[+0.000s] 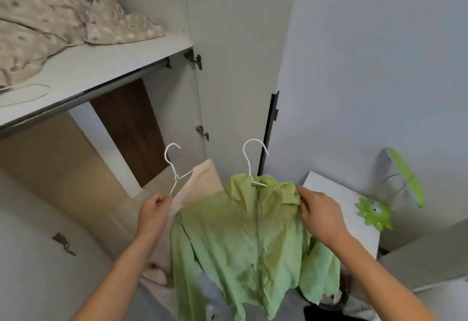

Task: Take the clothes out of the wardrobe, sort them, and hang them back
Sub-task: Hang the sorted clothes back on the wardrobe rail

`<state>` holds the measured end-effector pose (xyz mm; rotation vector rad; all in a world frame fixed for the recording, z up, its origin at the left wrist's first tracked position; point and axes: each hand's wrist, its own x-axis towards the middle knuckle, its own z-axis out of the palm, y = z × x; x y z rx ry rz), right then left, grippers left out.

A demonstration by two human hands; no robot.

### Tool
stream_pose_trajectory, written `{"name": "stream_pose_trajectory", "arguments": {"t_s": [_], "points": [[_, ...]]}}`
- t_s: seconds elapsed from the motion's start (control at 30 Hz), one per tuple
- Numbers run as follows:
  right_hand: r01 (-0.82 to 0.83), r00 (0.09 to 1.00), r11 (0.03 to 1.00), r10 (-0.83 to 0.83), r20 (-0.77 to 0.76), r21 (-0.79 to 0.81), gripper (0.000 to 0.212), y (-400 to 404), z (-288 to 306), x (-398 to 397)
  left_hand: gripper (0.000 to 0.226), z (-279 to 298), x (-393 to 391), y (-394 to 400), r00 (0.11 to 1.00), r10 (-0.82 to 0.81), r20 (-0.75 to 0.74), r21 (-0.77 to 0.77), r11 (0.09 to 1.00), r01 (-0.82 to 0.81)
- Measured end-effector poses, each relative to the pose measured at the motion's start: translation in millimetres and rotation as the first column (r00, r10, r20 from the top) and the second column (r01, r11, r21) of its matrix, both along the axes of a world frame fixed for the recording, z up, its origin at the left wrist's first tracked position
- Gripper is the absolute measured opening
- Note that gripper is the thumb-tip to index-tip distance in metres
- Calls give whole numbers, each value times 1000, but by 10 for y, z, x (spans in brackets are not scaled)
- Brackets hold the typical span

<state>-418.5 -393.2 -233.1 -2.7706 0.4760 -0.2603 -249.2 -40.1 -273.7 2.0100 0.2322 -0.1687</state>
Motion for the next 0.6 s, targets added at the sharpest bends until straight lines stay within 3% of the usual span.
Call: {"name": "stream_pose_trajectory", "arguments": {"t_s": [0.13, 0.3, 0.53, 0.6], "points": [[16, 1000, 1000, -17, 10, 20, 17, -74, 22, 849, 34, -192, 633, -52, 995, 73, -61, -63, 995, -77], [-166, 984, 966, 177, -38, 199, 16, 82, -21, 1918, 28, -141, 1217, -292, 992, 94, -80, -169, 980, -106], [-297, 935, 857, 351, -56, 421, 29, 208, -37, 3191, 36, -189, 2001, -361, 974, 220, -48, -245, 943, -225], [-343, 911, 802, 412, -36, 488, 23, 229, -81, 3544, 34, -209, 2202, -402, 961, 276, -28, -236, 932, -275]]}}
